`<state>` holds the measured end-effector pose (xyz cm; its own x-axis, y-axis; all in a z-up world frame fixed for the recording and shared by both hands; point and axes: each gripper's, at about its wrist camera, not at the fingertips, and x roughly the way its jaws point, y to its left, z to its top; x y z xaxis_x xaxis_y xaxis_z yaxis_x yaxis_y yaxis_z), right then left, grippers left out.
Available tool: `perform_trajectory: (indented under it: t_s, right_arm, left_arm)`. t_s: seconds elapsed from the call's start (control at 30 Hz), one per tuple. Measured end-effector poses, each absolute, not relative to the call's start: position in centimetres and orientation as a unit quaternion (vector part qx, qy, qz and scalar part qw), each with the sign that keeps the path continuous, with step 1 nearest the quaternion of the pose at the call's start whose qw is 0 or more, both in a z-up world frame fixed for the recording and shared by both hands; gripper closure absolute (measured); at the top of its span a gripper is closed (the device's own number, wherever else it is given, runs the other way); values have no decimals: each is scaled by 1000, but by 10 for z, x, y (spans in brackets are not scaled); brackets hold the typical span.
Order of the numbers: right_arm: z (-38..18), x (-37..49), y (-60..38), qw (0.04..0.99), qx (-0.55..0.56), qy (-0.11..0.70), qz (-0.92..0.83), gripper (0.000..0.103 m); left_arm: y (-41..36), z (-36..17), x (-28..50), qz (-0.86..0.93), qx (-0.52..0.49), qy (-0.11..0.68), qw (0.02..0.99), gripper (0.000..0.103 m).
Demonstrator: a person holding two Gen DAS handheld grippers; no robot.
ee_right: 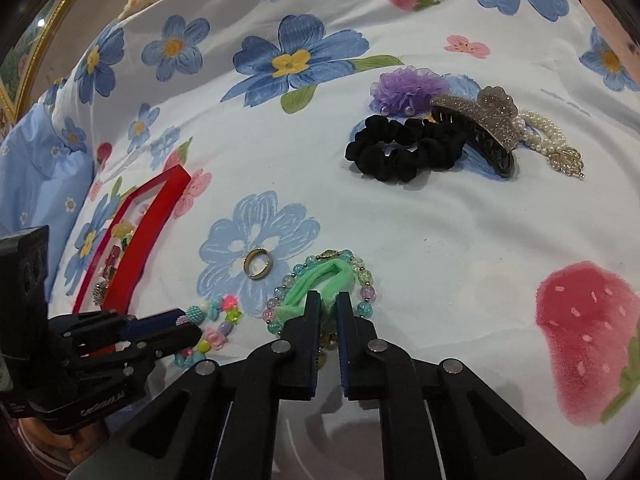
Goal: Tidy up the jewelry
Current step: 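Grasp the pastel beaded bracelet with left tool while right tool grasps green hair tie, then carry the bracelet and green tie into the tray and open both tools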
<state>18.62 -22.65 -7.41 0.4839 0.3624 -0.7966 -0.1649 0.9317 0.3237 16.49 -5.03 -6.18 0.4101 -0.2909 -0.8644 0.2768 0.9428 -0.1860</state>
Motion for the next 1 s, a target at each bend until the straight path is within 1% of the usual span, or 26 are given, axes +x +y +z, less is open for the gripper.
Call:
perform_trajectory:
  t_s: [0.13,0.43,1.0]
  right_arm:
    - [-68,183,-227,861,104,474,155,99]
    - [-37,171,-230,874,117,442,166,99]
    - [-16,153,-181,864,109,434,229,99]
  left_arm:
    - [-46,-57,162,-173,-20,508,843,92]
    - [-21,-25,148,-170,-60,474,862,92]
    - [33,17,113,-144,-101,426,888,92]
